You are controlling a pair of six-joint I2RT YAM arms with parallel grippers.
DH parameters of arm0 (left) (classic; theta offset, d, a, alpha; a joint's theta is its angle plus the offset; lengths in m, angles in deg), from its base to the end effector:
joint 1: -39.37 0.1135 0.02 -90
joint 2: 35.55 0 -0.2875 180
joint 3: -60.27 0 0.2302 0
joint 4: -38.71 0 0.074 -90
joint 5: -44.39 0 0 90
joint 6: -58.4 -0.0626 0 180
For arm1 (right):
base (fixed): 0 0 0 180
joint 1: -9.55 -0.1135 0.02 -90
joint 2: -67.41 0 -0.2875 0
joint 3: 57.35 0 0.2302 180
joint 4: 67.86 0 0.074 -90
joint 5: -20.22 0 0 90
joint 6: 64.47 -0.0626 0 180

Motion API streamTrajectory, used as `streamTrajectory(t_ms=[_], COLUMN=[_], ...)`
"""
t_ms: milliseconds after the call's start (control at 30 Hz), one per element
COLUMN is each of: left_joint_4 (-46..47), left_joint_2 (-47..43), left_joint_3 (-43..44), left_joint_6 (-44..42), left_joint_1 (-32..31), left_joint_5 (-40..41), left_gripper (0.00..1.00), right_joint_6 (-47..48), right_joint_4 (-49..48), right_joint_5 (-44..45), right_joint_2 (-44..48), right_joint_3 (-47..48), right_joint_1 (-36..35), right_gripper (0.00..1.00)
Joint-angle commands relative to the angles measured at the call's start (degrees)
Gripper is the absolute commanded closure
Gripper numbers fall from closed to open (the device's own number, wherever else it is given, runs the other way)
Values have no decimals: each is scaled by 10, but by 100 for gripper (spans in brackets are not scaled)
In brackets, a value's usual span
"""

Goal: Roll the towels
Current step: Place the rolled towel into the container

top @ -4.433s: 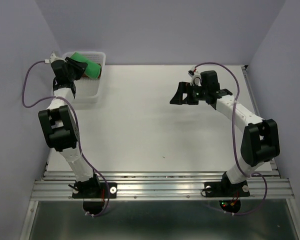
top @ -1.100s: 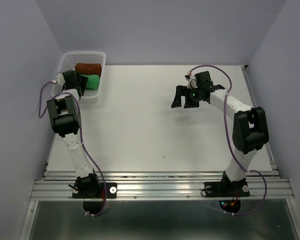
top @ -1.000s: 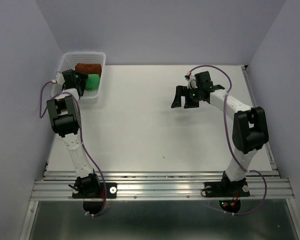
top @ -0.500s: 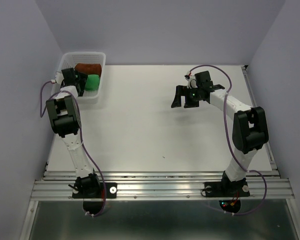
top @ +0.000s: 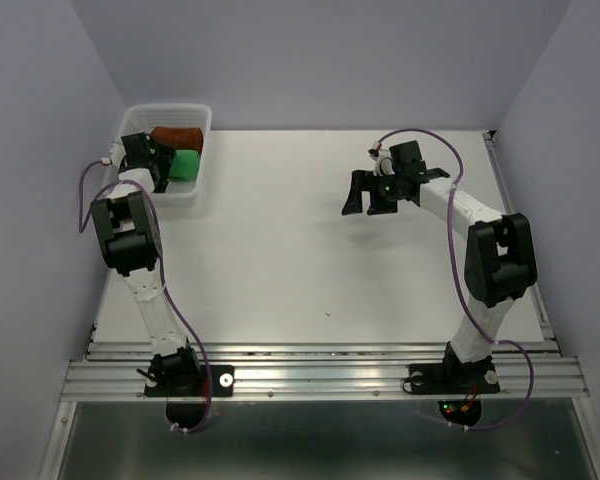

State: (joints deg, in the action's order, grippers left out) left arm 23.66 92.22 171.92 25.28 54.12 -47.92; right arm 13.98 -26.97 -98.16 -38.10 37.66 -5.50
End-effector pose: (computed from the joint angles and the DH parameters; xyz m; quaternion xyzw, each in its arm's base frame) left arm 0.5171 0.1335 0.2062 -0.5016 0.7120 -0.1929 0.4519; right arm 0.3822 0.1336 0.2477 -0.1089 0.9121 0.2989 0.2587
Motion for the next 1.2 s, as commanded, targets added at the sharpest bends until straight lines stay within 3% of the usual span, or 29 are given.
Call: streamTrajectory(t_ms=[0,433,700,900,1000,1100,1167], left_joint_4=[0,-43,-83,-168,-231,-299,-278], left_joint_2=[-61,-75,-178,-295,-349,-415,-493], left_joint_3=[37,52,14,-19,-42,-86,-143], left_joint_6=[-17,-12,-50,-127,-177,-183,-175], left_joint_1=[6,6,6,-4,-47,-109,-127], left_joint_5=[6,-9,-21,-12,21,133,118], left_gripper=[1,1,1,1,1,1,1], right_joint_6=[11,11,-14,-60,-93,-133,-143], right_joint_4=[0,2,-4,-24,-33,-19,-12], right_joint_5=[-17,-14,46,159,236,349,405], right_joint_2=[-6,-6,25,89,125,191,222], right_joint_3=[29,34,35,-4,-30,-61,-93], right_joint_1=[3,3,3,3,3,3,3], right_gripper=[0,0,0,0,0,0,0])
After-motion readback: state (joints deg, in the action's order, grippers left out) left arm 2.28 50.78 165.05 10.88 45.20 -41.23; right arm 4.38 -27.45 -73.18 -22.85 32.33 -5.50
